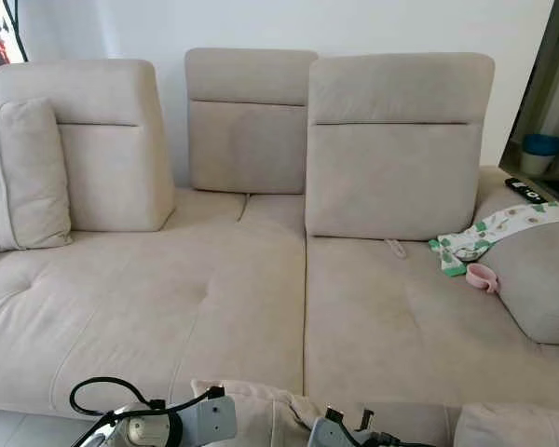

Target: Move the pillow to the sofa from floor

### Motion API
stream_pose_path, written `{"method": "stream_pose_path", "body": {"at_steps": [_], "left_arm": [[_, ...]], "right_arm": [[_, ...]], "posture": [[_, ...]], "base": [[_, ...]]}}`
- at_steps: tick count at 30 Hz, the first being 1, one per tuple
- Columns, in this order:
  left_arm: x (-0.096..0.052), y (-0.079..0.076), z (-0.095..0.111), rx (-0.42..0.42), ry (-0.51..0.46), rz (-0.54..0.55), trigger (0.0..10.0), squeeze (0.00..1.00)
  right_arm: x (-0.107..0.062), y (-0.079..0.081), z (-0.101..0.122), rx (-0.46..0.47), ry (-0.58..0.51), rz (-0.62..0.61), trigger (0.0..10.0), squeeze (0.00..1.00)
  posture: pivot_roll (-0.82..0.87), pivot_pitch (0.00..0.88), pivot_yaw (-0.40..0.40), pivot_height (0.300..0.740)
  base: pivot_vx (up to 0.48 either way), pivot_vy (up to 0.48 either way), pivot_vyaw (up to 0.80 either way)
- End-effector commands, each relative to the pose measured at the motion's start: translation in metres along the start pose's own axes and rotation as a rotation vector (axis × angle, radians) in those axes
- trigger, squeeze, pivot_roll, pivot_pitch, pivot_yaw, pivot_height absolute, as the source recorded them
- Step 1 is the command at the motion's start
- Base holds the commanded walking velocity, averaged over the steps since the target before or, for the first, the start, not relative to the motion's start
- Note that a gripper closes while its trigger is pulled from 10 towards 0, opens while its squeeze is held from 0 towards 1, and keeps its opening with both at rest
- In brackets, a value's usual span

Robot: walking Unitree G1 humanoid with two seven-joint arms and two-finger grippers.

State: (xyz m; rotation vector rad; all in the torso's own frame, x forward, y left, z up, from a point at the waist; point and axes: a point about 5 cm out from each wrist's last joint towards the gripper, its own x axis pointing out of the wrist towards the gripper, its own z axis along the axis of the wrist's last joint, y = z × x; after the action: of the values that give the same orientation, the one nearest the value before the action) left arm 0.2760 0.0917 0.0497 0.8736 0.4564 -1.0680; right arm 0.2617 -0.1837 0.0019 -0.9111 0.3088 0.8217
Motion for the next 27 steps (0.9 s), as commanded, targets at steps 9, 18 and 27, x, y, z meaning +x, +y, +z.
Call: {"method": "stream_pose_path", "body": {"at_steps": [9,18,27], "left_arm": [[-0.001,0.037,0.019,0.004,-0.043,0.232,10.0,0.22],[-0.002,0.042,0.003,0.048,0.064,0.218,10.0,0.0],[-0.015,0.042,-0.018,0.064,0.14,0.089,10.0,0.0]], "right_arm": [[0.001,0.017,0.004,-0.061,-0.021,0.077,0.0,0.0],[-0.004,0.03,0.009,-0.131,-0.067,0.137,0.0,0.0],[-0.015,0.036,-0.001,-0.121,-0.047,0.086,0.0,0.0]], "posture": [[0.06,0.0,0.034,0.58],[0.05,0.0,0.036,0.58],[0.05,0.0,0.046,0.58]], "base": [[0.0,0.0,0.0],[0.0,0.0,0.0],[0.0,0.0,0.0]]}}
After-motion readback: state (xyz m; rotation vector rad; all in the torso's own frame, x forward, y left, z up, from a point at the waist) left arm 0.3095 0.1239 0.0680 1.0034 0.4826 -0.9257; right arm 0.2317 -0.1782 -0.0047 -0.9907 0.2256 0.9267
